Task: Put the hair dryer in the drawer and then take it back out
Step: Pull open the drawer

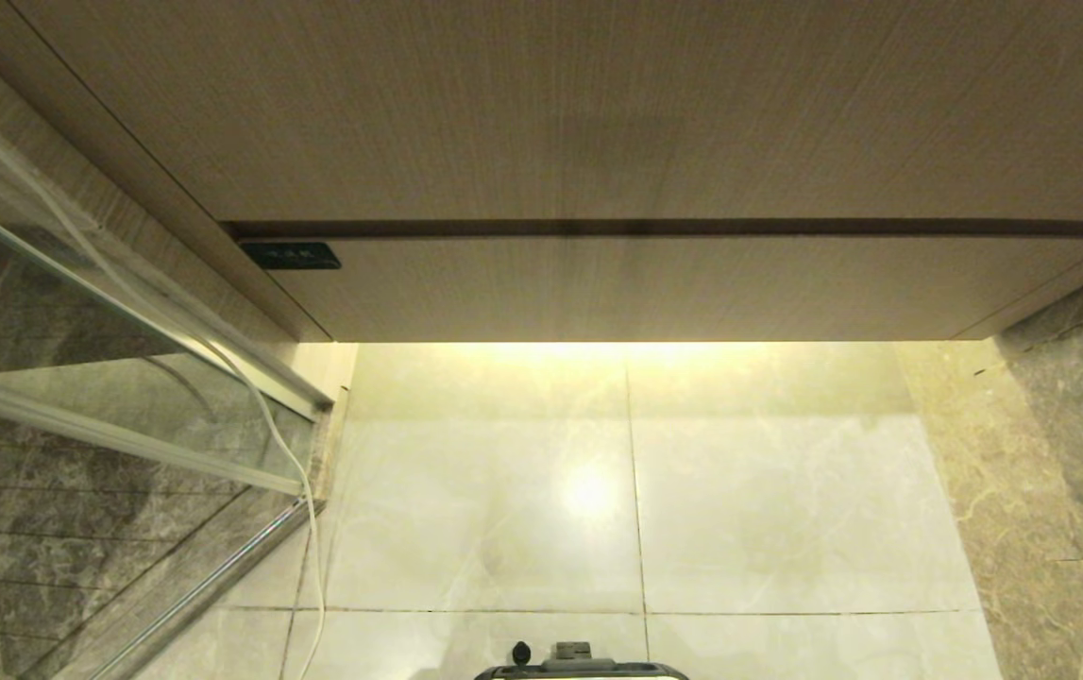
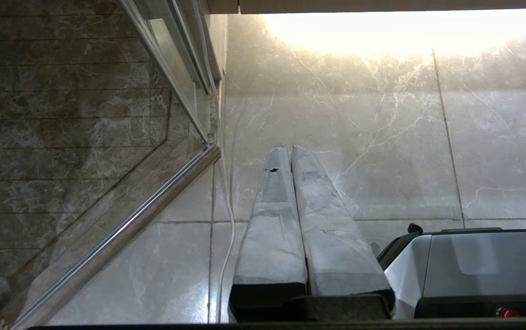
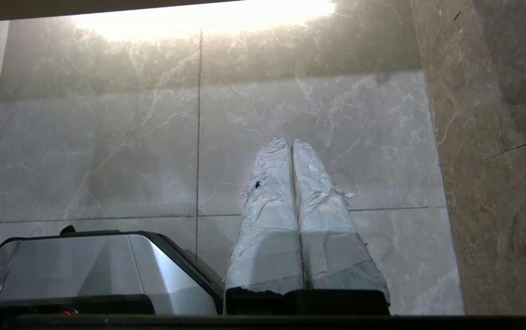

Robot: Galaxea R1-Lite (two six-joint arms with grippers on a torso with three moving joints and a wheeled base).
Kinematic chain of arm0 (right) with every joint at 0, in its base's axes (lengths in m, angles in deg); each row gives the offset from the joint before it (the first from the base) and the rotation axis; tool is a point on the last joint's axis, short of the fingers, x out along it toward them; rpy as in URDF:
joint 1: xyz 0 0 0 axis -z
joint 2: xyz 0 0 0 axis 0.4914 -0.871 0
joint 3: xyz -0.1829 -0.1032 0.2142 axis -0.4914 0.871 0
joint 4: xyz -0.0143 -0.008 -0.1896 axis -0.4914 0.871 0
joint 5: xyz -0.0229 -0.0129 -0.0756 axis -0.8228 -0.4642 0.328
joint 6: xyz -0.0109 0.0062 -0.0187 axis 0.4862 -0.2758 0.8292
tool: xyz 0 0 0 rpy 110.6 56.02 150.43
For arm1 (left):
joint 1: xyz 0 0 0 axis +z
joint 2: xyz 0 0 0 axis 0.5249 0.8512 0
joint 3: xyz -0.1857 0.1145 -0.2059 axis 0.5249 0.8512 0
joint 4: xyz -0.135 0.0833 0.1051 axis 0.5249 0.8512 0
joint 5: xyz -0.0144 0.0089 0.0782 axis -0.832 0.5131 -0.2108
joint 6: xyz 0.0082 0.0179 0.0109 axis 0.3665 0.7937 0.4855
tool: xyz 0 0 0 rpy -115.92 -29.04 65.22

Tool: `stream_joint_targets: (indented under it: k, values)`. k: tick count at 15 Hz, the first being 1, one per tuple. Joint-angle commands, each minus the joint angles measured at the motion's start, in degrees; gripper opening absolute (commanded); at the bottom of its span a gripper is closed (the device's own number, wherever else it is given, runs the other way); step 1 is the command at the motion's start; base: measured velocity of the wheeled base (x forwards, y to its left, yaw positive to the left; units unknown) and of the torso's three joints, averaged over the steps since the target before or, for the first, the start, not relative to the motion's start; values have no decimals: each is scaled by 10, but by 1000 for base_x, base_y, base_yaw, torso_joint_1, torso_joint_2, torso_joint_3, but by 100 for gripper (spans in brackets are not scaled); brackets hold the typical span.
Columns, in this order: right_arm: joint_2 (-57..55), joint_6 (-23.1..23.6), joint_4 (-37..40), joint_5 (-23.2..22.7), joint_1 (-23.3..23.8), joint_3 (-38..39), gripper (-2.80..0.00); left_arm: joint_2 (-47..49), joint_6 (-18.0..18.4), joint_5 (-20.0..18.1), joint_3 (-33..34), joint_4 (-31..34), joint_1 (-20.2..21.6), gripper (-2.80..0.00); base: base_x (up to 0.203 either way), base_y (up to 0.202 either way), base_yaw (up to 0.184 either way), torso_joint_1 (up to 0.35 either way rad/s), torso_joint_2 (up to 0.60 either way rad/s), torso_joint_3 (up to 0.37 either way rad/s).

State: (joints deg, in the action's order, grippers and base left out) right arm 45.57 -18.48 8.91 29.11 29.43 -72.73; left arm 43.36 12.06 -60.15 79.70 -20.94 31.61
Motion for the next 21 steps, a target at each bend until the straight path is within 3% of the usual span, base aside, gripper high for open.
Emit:
stream_joint_targets:
  k: [1,21]
  values:
    - [0,0,1,0,0,0,-280,0,0,0,0,0,0,-280,0,0,0,0,0,0]
    - [0,7,2,-1,0,0,-280,0,0,0,0,0,0,-280,0,0,0,0,0,0]
